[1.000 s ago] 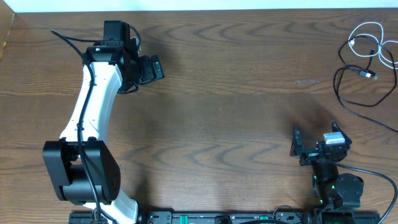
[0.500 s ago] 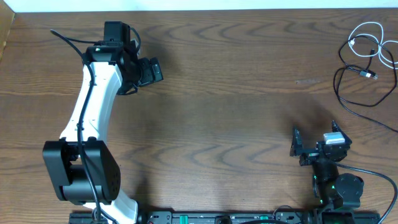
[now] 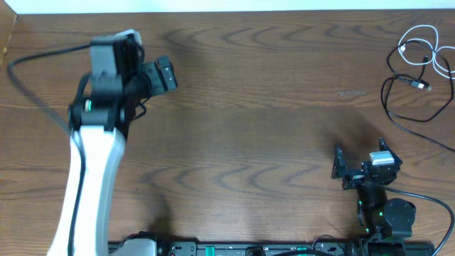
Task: Untangle cables
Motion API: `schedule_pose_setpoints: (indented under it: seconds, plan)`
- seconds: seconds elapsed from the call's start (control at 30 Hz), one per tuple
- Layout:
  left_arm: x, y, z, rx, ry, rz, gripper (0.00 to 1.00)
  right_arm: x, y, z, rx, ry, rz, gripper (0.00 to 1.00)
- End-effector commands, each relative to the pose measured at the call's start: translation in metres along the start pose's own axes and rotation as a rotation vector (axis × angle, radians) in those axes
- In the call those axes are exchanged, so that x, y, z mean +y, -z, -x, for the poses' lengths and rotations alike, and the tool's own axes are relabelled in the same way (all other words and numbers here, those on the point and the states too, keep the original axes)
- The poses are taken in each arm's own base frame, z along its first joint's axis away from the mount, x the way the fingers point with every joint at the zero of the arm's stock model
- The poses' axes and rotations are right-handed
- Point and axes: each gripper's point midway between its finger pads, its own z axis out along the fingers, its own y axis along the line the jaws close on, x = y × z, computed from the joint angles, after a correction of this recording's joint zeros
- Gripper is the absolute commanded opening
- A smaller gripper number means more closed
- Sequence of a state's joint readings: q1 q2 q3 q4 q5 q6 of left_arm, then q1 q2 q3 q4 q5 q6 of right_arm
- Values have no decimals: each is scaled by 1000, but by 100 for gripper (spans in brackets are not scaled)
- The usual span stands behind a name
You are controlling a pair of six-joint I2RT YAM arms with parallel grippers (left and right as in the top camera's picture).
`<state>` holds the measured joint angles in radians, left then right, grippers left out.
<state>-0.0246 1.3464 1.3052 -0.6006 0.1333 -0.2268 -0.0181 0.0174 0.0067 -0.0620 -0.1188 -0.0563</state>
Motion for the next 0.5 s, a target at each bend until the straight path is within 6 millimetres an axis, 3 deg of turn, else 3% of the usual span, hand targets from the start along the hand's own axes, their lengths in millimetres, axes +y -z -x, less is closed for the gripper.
schedule_pose_setpoints:
  seconds: [0.0, 0.2, 0.47]
  plan:
    - [9, 20, -24, -106, -63, -7, 98, 4, 0, 0, 0, 12, 18, 99]
    - [22, 47, -71, -284, -141, -43, 98, 4, 0, 0, 0, 12, 18, 99]
    - [41, 44, -122, -421, -145, -58, 98, 4, 0, 0, 0, 12, 18, 99]
